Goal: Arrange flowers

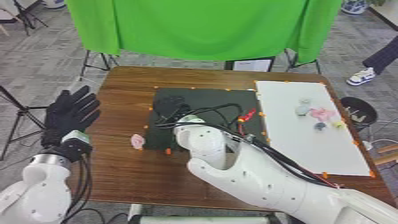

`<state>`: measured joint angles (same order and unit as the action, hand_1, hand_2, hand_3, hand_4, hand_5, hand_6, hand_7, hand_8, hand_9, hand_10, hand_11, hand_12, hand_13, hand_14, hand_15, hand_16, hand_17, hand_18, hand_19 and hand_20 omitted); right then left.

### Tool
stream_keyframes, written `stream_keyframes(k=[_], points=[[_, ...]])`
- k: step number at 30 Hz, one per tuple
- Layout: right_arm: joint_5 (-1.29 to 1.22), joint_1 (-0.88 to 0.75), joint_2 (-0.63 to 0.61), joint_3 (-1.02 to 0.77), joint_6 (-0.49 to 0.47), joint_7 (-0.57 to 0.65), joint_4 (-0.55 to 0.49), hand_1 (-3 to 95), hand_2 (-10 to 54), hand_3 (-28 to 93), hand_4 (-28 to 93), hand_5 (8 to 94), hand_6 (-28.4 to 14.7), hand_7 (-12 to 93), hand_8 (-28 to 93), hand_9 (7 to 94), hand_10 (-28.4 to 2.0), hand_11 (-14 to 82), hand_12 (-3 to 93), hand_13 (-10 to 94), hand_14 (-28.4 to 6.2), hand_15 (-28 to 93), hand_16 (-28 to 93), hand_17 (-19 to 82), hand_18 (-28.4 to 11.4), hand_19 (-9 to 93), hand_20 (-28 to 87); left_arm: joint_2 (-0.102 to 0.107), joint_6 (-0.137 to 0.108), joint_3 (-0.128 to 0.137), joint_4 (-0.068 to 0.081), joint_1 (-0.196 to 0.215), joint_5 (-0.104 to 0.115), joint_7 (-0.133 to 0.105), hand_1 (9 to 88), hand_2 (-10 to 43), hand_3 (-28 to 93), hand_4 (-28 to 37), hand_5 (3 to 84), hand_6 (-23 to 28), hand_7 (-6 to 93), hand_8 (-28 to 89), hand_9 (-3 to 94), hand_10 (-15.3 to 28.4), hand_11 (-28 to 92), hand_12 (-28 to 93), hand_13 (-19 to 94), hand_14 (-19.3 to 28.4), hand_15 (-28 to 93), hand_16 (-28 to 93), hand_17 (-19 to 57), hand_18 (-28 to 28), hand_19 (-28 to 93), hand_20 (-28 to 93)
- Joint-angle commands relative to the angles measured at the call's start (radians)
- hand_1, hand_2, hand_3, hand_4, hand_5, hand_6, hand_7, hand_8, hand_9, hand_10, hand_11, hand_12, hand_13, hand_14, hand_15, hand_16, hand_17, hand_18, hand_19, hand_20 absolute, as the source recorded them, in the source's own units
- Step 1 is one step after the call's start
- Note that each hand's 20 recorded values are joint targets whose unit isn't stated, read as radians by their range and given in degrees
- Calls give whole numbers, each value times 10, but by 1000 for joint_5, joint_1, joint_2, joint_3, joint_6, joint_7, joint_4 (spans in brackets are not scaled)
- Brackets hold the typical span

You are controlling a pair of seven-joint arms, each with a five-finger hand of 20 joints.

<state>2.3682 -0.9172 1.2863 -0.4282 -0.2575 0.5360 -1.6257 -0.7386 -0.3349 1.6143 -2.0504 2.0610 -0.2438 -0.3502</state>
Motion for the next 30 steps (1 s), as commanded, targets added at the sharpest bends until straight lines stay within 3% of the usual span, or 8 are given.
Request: stream_keyframes(k=[1,5,9,12,17,21,25,30], points=[[-53,-9,-13,-68,46,-21,-100,464,-95,757,-265,619,-27,207,-129,669,-145,171,171,616,-131,444,250,331,-225,775,368,0,41,106,-10,94,111,-40,241,191,592,-283,407,105,96,-60,312,167,171,130,188,151,273,-59,-66,137,316,82],[-66,-30,-2,-94,17,-131,-120,451,-75,756,-261,587,-33,202,-131,634,-147,161,168,590,-136,446,246,320,-220,767,364,-11,55,213,-13,179,131,-20,254,219,528,-283,406,107,89,-57,311,168,166,132,188,152,269,-55,-68,139,317,84],[21,-69,22,-148,-82,-399,-118,438,-46,766,-270,534,-29,214,-134,568,-141,152,160,534,-133,439,232,299,-207,743,358,-26,35,257,-23,230,166,-37,224,230,555,-283,402,108,81,-53,310,171,161,133,188,156,266,-52,-70,140,317,84],[78,-79,59,-153,-149,-462,-95,427,-14,768,-281,465,0,242,-158,497,-119,137,150,493,-126,443,223,276,-203,721,366,-20,28,238,-28,225,173,-48,207,227,590,-283,402,108,80,-52,316,172,162,135,192,159,268,-50,-70,140,317,84],[158,-75,105,-155,-258,-500,-34,423,19,755,-282,442,15,244,-166,473,-98,126,143,472,-123,436,219,270,-203,715,373,-12,29,179,-24,169,135,-38,216,214,601,-283,405,108,83,-52,319,172,167,137,197,161,276,-48,-71,141,318,84],[219,-106,152,-175,-279,-526,14,418,-37,716,-283,431,18,247,-172,469,-93,126,138,474,-120,437,218,269,-205,712,382,-12,29,124,-11,110,114,-11,217,199,622,-283,405,108,86,-53,320,171,170,136,198,162,283,-49,-71,141,319,84],[277,-135,201,-215,-363,-579,47,432,-40,690,-283,396,25,248,-174,432,-94,112,131,475,-117,442,218,272,-206,715,385,-16,33,98,-4,87,105,-4,224,189,632,-283,406,107,88,-54,320,170,172,136,198,166,291,-50,-71,141,319,84],[349,-147,201,-192,-328,-615,73,470,-17,644,-283,402,47,270,-190,429,-90,131,119,478,-107,459,220,273,-202,720,388,-11,34,94,-6,85,109,-21,226,187,634,-283,406,107,89,-55,321,169,175,136,197,166,294,-53,-71,141,319,84]])
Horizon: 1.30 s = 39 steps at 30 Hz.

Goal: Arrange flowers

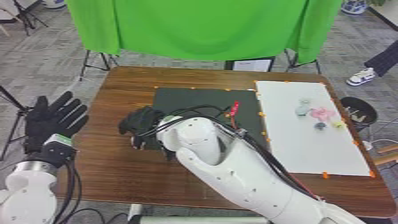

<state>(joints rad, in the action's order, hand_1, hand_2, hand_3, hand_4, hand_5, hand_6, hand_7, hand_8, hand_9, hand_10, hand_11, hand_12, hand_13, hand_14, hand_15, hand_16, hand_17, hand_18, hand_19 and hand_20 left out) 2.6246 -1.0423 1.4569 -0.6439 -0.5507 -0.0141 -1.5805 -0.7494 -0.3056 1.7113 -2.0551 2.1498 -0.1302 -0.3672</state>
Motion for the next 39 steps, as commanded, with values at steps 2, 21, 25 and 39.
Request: stream_keyframes(k=[2,21,25,39], points=[[104,-27,30,30,-30,-65,35,489,-22,628,-283,439,54,275,-194,467,-85,139,123,497,-103,468,225,278,-199,722,391,0,5,-2,-1,-3,-8,-2,229,187,631,-283,406,107,89,-55,321,169,174,135,198,166,296,-53,-71,142,320,84],[92,37,-32,106,63,105,37,582,-39,586,-283,683,18,291,-67,749,-73,95,283,624,-90,446,367,327,-197,735,412,-3,6,8,-10,20,-16,-24,238,163,675,-283,406,103,97,-58,322,167,179,135,200,166,309,-54,-72,144,323,86],[73,62,-46,126,59,167,40,566,-41,613,-283,687,12,268,-64,740,-80,107,267,623,-97,449,360,328,-199,736,412,-7,14,7,-10,18,-21,-18,239,161,677,-283,407,103,95,-59,321,167,179,135,199,166,309,-54,-72,145,323,86],[26,69,-51,117,-14,183,2,508,-89,669,-283,653,24,270,-72,633,-119,170,182,559,-122,501,288,296,-217,739,413,-7,20,3,-10,14,-27,-15,240,159,678,-283,406,103,95,-58,319,166,177,136,198,165,306,-52,-72,145,324,86]])
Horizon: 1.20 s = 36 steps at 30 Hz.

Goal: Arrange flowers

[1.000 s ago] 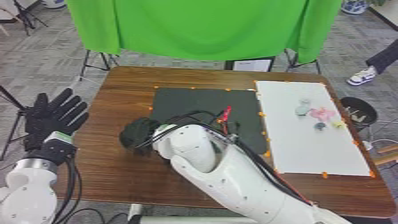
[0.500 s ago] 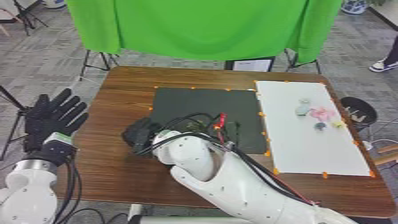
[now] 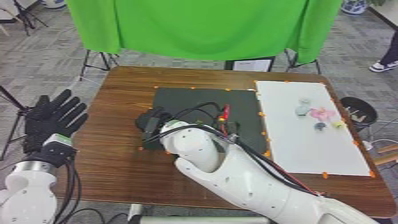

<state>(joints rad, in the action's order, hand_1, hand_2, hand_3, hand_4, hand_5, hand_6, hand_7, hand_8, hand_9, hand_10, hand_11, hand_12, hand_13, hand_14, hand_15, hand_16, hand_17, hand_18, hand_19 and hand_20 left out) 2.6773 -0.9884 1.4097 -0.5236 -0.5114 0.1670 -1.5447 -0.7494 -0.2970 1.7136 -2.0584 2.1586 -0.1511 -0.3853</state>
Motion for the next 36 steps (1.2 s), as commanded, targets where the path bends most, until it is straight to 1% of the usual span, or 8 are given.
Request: stream_keyframes(k=[1,10,16,22,25,29,32,36], points=[[-40,12,-2,-8,-53,5,-36,498,-92,676,-283,652,24,266,-71,626,-121,168,180,557,-123,502,286,293,-219,738,414,-8,11,2,-7,6,-6,4,240,159,677,-283,406,103,95,-58,319,166,177,136,198,165,306,-52,-72,145,324,86],[-104,14,-8,-31,-67,40,-72,430,-95,728,-283,633,31,238,-109,547,-146,138,167,523,-140,519,282,282,-224,737,417,-10,11,-1,-5,11,-3,-3,241,158,678,-283,405,103,95,-58,318,166,176,136,196,165,306,-52,-71,144,323,85],[-240,-14,-54,-147,-60,105,-164,376,-95,745,-282,636,31,230,-165,447,-186,76,139,478,-162,512,260,260,-235,726,417,-36,25,0,-1,10,-11,3,242,156,678,-283,404,102,95,-58,315,165,174,137,195,164,304,-51,-71,145,323,86],[-333,-26,-192,-287,25,230,-249,354,-95,734,-283,525,-8,196,-143,425,-188,78,151,464,-171,510,241,254,-243,731,420,-47,40,4,5,4,-43,12,240,154,674,-283,403,101,94,-58,313,164,174,137,194,164,300,-51,-71,145,322,86],[-380,-44,-280,-359,92,321,-271,349,-95,733,-283,489,-26,183,-134,447,-185,88,156,465,-172,508,236,254,-245,731,417,-45,53,10,5,0,-74,26,235,160,665,-283,402,102,90,-58,311,164,163,133,195,162,289,-53,-71,145,319,85],[-421,-83,-395,-448,117,406,-286,352,-95,725,-280,481,-39,169,-126,477,-182,100,159,486,-172,513,236,265,-247,742,414,-36,60,4,-3,-3,-100,16,230,162,662,-283,401,102,83,-57,313,159,153,130,197,157,272,-55,-71,145,317,85],[-419,-128,-483,-515,118,429,-301,362,-95,722,-279,483,-44,165,-123,485,-179,104,159,492,-170,517,237,269,-247,746,412,-31,60,-2,-11,-10,-100,-1,228,163,662,-283,400,101,78,-57,314,156,150,128,198,154,265,-53,-71,145,316,86],[-420,-223,-552,-629,95,479,-324,367,-95,720,-282,486,-48,159,-119,486,-176,106,157,494,-168,516,238,270,-246,750,406,-39,63,6,-19,2,-103,-4,228,163,662,-283,400,101,75,-54,314,156,148,128,198,153,261,-48,-71,145,315,87]])
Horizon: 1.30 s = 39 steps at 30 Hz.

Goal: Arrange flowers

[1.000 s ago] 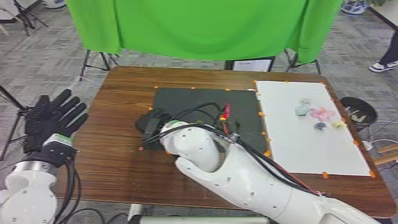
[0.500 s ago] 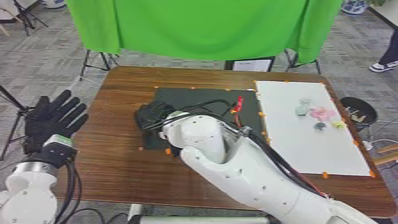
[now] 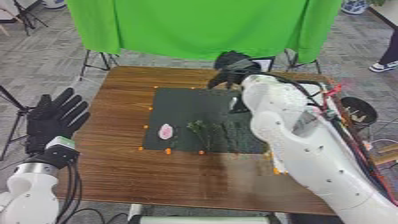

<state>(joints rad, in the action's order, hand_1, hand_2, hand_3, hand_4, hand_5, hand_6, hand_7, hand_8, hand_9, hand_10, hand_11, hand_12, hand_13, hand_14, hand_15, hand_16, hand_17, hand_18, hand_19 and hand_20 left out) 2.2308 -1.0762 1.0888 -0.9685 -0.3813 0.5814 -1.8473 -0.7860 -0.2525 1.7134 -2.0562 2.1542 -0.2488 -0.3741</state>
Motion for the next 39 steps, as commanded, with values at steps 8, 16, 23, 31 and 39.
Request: stream_keyframes(k=[8,16,23,31,39], points=[[6,-371,-319,-366,-52,105,-84,400,-95,715,-282,484,-48,155,-115,480,-164,105,156,493,-169,526,243,274,-244,762,406,-8,7,20,-30,37,3,-37,228,164,661,-283,400,102,75,-52,317,159,153,133,199,159,270,-42,-71,145,312,88],[-3,-497,-334,-449,-72,155,-109,502,-95,734,-281,552,-26,170,-128,542,-131,115,147,544,-143,500,249,293,-239,767,403,-16,0,20,-30,40,0,-33,227,162,672,-283,403,102,79,-54,323,155,159,132,207,155,272,-45,-70,145,312,89],[-46,-483,-315,-447,-168,204,-113,516,-95,736,-282,553,-23,167,-131,538,-123,111,142,546,-140,493,254,294,-237,768,402,-18,4,35,-37,52,-7,-23,233,158,678,-283,404,102,83,-54,325,156,162,131,208,155,276,-46,-69,146,313,90],[-37,-510,-312,-464,-107,204,-84,543,-95,722,-283,523,-27,155,-126,520,-114,107,134,556,-131,464,310,296,-234,770,399,-19,2,33,-37,52,-7,-20,240,154,680,-283,406,102,88,-55,326,160,166,131,209,158,282,-47,-69,146,316,90],[-64,-496,-302,-467,-110,217,-49,567,-95,699,-283,513,-25,161,-130,509,-109,109,126,562,-120,441,340,303,-228,775,394,-19,-2,26,-33,45,-5,-17,243,154,680,-283,407,102,91,-57,325,161,169,132,208,160,290,-49,-69,145,317,89]])
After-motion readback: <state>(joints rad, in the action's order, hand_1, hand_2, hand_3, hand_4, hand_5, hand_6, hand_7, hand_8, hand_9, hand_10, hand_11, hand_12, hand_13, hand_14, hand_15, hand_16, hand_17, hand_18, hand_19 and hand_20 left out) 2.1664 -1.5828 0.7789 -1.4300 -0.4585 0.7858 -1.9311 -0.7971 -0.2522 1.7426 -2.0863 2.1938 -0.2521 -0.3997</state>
